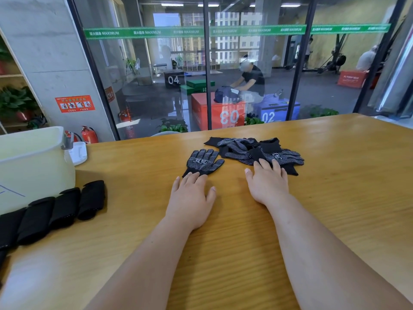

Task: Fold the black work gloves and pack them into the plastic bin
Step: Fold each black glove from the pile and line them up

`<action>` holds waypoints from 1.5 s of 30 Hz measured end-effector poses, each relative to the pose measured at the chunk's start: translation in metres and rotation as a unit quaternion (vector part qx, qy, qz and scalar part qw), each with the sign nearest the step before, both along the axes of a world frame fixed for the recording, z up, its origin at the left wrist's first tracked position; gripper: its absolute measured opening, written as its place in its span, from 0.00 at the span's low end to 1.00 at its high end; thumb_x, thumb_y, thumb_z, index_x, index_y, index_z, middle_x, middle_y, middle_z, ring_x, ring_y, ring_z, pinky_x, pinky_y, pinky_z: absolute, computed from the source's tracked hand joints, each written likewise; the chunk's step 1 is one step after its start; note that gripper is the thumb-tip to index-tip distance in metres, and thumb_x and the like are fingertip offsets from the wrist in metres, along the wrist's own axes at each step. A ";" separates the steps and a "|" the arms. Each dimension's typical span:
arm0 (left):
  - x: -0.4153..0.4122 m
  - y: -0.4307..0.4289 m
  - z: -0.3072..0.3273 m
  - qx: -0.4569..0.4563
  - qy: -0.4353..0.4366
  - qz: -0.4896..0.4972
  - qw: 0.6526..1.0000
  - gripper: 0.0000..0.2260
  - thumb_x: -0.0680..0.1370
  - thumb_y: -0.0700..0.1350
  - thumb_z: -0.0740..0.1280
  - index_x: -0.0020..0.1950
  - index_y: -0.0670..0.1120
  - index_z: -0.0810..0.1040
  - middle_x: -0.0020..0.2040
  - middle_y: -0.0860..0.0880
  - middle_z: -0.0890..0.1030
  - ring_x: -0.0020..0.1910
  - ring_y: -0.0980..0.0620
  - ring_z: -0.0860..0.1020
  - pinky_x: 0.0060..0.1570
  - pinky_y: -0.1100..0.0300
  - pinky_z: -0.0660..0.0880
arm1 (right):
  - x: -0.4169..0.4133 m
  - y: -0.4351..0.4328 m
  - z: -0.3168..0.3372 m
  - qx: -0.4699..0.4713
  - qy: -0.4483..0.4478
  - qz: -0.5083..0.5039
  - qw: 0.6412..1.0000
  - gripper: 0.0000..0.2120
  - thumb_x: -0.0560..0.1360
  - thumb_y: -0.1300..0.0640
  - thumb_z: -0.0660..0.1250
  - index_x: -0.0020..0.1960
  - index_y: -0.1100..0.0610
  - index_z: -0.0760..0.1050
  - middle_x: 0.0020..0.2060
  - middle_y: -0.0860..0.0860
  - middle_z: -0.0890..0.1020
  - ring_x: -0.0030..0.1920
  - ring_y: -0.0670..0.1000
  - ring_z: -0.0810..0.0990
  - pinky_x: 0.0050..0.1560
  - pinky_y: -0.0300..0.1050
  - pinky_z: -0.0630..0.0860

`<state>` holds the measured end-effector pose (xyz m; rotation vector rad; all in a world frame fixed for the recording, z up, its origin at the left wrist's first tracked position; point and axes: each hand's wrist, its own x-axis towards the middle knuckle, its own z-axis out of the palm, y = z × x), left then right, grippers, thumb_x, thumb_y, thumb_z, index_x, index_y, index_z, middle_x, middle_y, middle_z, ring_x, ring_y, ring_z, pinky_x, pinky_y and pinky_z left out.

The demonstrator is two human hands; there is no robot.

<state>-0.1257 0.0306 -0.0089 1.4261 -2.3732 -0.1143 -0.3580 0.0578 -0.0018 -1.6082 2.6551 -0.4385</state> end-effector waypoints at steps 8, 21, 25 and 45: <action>-0.001 -0.002 0.000 -0.002 0.014 0.025 1.000 0.26 0.87 0.60 0.53 0.83 0.51 0.66 0.82 0.52 0.68 0.83 0.52 0.61 0.84 0.47 0.49 | 0.018 0.018 0.021 -0.146 0.027 0.142 0.979 0.25 0.86 0.45 0.50 0.64 0.51 0.83 0.64 0.48 0.84 0.65 0.52 0.79 0.73 0.53 0.70; -0.004 0.004 0.004 -0.033 -0.010 0.064 0.997 0.21 0.84 0.56 0.55 0.69 0.50 0.80 0.68 0.52 0.80 0.70 0.50 0.76 0.79 0.47 0.61 | 0.068 0.037 0.015 -0.147 0.026 0.170 0.974 0.12 0.84 0.48 0.62 0.65 0.46 0.78 0.54 0.44 0.83 0.55 0.50 0.80 0.57 0.47 0.78; 0.003 0.016 0.009 -0.060 -0.055 0.071 0.994 0.27 0.81 0.58 0.46 0.60 0.51 0.83 0.59 0.52 0.83 0.61 0.48 0.78 0.72 0.47 0.68 | 0.090 0.048 0.008 -0.128 0.042 0.183 0.974 0.17 0.85 0.50 0.58 0.69 0.49 0.79 0.57 0.47 0.79 0.59 0.50 0.77 0.59 0.49 0.77; 0.140 0.091 0.011 -0.005 0.015 0.045 0.999 0.22 0.84 0.53 0.62 0.78 0.54 0.72 0.79 0.53 0.69 0.78 0.49 0.66 0.69 0.51 0.72 | 0.129 0.100 0.003 -0.053 -0.008 0.282 0.958 0.21 0.85 0.40 0.58 0.77 0.39 0.71 0.79 0.41 0.68 0.80 0.47 0.62 0.79 0.50 0.65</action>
